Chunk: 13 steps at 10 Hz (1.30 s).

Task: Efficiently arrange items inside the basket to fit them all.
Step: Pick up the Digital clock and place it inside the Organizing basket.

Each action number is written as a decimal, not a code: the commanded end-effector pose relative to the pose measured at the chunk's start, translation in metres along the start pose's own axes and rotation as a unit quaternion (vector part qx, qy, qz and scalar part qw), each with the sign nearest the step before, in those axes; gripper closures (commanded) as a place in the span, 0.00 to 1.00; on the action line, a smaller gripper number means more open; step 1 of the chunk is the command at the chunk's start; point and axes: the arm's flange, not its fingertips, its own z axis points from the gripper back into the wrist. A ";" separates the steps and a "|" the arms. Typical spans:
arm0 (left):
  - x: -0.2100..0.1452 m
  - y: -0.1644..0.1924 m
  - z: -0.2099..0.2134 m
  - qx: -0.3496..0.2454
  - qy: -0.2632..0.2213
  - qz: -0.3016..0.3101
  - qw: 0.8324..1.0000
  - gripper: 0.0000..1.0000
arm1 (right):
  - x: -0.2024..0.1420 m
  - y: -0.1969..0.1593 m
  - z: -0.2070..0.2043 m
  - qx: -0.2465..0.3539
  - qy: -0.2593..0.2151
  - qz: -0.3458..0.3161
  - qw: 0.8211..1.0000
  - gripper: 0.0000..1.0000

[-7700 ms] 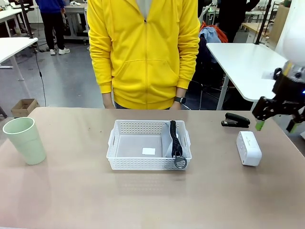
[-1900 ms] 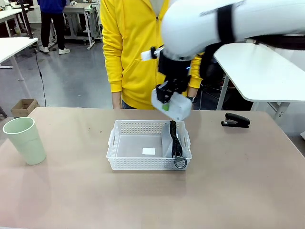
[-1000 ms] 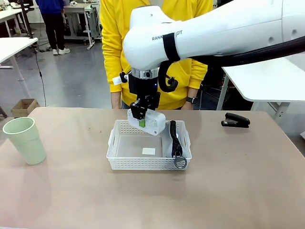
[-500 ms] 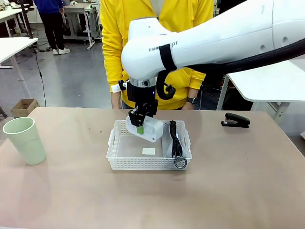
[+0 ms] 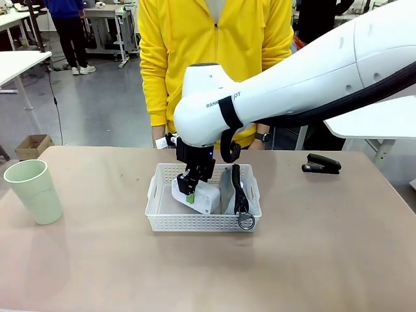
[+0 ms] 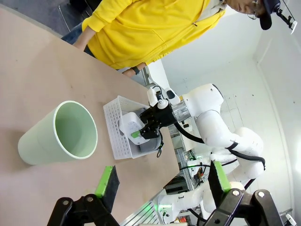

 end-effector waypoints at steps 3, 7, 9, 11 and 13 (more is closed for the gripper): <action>0.000 -0.001 0.000 -0.010 -0.008 -0.011 1.000 0.00 | -0.012 0.000 -0.013 0.021 -0.027 0.018 0.999 0.49; 0.000 -0.001 0.000 -0.010 -0.008 -0.011 1.000 0.00 | -0.010 -0.004 -0.015 0.024 -0.020 0.021 0.999 0.00; 0.000 -0.001 0.000 -0.010 -0.008 -0.011 1.000 0.00 | -0.013 -0.005 -0.015 0.027 -0.022 0.021 0.999 0.00; 0.000 -0.001 0.000 -0.010 -0.008 -0.011 1.000 0.00 | -0.020 -0.007 -0.013 0.027 -0.030 0.015 0.999 0.00; 0.000 -0.001 0.000 -0.010 -0.008 -0.011 1.000 0.00 | -0.036 -0.012 -0.001 0.035 -0.041 0.017 0.998 0.00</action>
